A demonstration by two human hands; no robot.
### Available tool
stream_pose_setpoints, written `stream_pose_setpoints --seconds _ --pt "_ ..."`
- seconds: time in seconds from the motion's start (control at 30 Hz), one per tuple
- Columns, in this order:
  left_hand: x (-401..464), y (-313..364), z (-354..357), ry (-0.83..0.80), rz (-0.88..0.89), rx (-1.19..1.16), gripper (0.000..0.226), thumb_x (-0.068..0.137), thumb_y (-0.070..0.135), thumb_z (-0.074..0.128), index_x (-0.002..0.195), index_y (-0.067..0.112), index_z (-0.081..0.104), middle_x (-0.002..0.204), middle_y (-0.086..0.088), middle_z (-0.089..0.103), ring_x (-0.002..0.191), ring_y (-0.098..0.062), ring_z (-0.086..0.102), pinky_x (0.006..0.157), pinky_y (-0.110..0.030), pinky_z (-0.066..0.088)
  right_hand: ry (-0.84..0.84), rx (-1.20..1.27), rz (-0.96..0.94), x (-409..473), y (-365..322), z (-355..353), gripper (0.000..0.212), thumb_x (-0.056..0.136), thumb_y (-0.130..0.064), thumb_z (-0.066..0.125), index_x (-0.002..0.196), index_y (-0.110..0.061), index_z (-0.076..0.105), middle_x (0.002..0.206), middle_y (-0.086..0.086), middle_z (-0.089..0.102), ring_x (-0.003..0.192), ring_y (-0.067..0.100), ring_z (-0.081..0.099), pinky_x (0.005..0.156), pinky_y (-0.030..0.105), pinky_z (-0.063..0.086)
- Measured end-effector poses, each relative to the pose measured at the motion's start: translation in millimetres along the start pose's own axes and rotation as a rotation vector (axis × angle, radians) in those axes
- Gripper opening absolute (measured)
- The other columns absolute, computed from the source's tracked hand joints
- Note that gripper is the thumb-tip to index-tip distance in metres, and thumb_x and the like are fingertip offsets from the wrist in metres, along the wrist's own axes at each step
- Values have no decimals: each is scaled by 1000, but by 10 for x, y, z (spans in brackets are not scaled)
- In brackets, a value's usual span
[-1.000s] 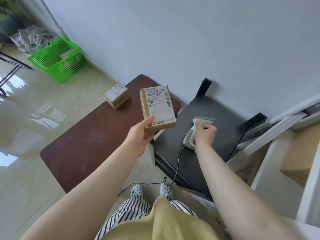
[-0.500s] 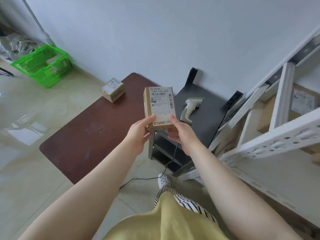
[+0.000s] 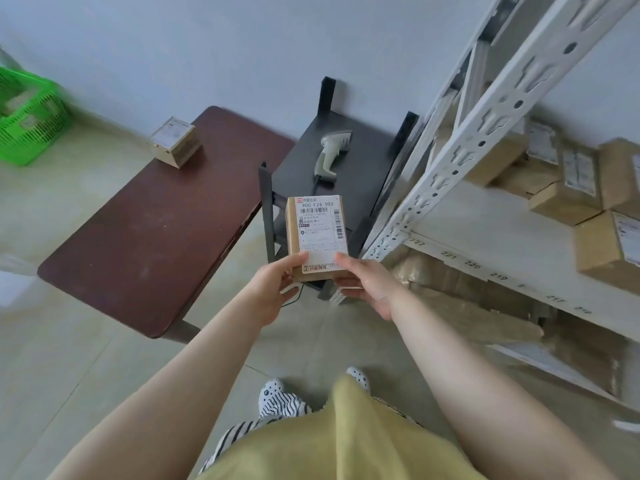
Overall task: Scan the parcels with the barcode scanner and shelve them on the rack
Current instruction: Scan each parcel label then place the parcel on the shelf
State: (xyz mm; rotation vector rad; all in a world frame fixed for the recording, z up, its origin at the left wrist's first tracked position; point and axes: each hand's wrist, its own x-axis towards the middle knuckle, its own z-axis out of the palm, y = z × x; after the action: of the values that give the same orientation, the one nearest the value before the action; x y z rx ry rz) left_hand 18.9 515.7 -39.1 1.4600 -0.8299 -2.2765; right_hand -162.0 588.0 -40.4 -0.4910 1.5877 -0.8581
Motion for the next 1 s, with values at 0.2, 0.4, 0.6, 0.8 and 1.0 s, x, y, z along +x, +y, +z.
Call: stream_pose_setpoints --seconds 0.2,0.4,0.6,0.8,1.0 --pt "-59 -465 508 -56 -97 88 22 91 30 69 108 17 69 96 0 69 92 -12 62 98 -31 46 -35 -18 38 -372 382 -641 47 87 -45 69 118 -9 69 96 3 74 83 15 67 74 26 52" --pt "-69 -1071 1545 -90 -158 125 45 72 35 76 111 15 68 96 -1 69 91 -13 63 86 -30 48 0 -21 57 -833 838 -1714 40 89 -46 66 113 -14 68 100 4 69 86 17 64 75 26 51" --pt "52 -1436 2790 -134 -111 149 26 83 32 73 105 18 67 93 0 68 87 -13 61 94 -32 46 119 90 55 -1188 1081 -2856 25 92 -42 63 98 -18 68 97 5 66 85 18 61 82 30 50" --pt "149 -1558 3650 -123 -84 162 20 89 30 71 100 15 66 91 -3 64 85 -15 60 95 -32 46 205 221 41 -1393 1094 -3567 45 74 -54 71 102 -18 70 94 5 69 87 22 62 77 33 52" --pt "440 -1387 4168 -102 -54 188 23 89 29 73 99 9 66 83 -2 65 75 -15 60 74 -24 48 255 436 71 -1314 946 -3920 31 88 -43 71 102 -16 68 96 8 67 90 24 60 95 40 54"
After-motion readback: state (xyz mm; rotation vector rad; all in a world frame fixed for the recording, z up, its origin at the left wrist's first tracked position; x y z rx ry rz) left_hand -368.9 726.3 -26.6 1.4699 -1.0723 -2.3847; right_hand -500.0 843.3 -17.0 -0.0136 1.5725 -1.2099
